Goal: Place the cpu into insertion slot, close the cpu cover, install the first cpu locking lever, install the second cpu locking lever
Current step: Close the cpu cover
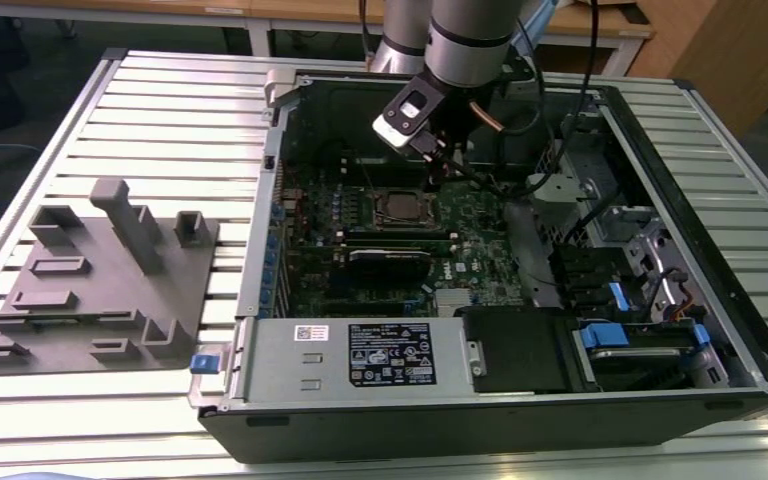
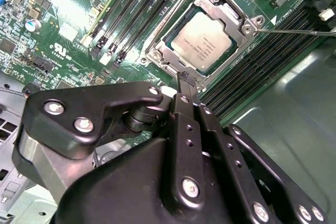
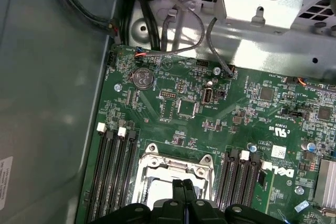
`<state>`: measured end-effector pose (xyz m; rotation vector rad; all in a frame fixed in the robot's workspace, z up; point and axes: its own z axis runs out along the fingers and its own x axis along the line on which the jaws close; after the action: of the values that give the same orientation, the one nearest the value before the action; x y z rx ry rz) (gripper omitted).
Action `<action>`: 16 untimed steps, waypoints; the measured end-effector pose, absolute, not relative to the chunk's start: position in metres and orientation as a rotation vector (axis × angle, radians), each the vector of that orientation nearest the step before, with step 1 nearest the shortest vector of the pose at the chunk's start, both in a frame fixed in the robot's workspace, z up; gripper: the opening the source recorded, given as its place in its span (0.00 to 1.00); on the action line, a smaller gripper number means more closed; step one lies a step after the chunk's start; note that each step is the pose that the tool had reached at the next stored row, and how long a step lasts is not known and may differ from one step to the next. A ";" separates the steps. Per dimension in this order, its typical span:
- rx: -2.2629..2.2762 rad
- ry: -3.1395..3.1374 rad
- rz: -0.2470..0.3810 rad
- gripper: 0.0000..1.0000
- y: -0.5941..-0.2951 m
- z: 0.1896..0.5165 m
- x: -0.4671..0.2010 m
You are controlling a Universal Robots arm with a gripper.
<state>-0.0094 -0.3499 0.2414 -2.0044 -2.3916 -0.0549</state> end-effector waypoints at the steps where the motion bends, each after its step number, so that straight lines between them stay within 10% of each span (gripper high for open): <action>1: -2.004 -2.392 -0.055 0.11 -0.350 0.241 -0.009; 16: -1.779 -2.560 -0.052 0.11 -0.350 0.241 -0.009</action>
<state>-0.0095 -0.3499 0.2414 -1.7787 -2.5602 -0.0520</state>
